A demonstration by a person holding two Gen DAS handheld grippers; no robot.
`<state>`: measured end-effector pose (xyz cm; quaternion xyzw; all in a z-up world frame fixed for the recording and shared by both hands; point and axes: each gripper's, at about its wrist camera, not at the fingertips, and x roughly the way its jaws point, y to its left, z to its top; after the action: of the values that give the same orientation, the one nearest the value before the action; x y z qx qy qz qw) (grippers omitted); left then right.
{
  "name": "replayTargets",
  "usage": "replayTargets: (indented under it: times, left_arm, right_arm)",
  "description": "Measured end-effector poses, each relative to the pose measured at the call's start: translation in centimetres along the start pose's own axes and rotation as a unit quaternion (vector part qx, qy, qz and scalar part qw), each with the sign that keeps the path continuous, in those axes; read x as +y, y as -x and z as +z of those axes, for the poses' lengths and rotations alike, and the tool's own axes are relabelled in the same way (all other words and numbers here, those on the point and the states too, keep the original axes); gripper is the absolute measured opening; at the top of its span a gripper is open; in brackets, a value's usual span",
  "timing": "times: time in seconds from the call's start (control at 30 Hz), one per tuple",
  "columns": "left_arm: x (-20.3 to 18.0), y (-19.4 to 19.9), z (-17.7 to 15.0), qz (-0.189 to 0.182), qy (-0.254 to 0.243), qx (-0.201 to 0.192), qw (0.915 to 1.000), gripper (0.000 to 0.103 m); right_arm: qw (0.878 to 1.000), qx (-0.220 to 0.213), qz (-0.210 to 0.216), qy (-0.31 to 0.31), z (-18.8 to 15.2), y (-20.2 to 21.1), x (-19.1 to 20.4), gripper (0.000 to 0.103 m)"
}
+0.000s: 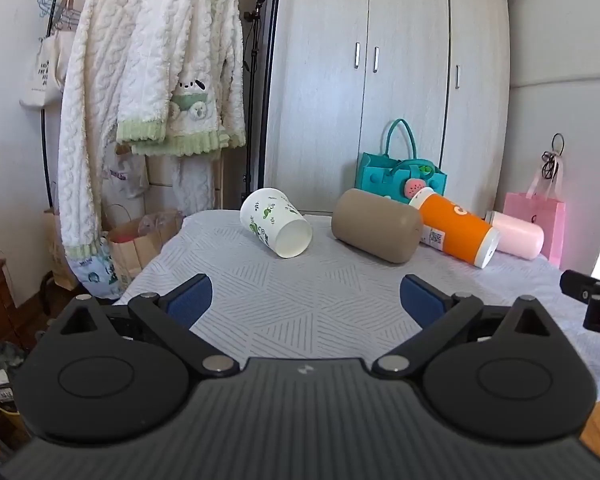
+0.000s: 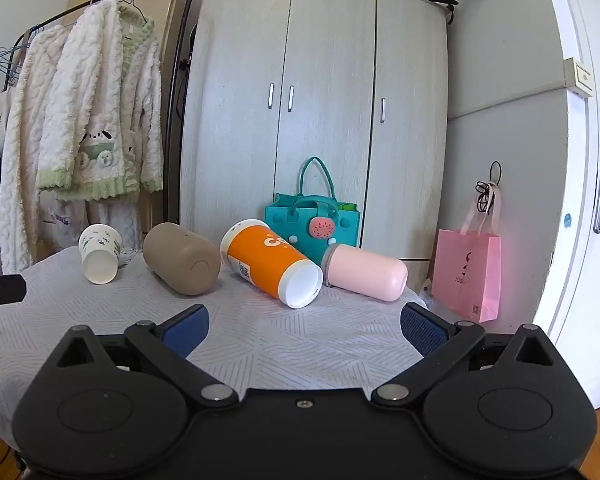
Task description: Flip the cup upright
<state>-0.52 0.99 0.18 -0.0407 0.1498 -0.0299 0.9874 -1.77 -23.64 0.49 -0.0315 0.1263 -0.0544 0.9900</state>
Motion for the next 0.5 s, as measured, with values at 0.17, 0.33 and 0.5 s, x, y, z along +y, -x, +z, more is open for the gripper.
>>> replayTargets:
  times: [0.17,0.33,0.5]
  left_arm:
    - [-0.1,0.22,-0.25,0.007,-0.007,-0.007,0.9999,0.101]
    - [-0.08,0.38,-0.18,0.008,-0.007,-0.012,0.9999,0.102]
    - [-0.11,0.42,-0.16,0.008,-0.007,-0.012,0.9999,0.103]
  right_arm:
    - [1.0,0.007,0.001,-0.005,-0.05,0.02,-0.38,0.103]
    - [1.0,0.012,0.006,-0.009,-0.11,-0.19,-0.35,0.103]
    - [1.0,0.014,0.005,-0.009,-0.17,-0.27,-0.4,0.103]
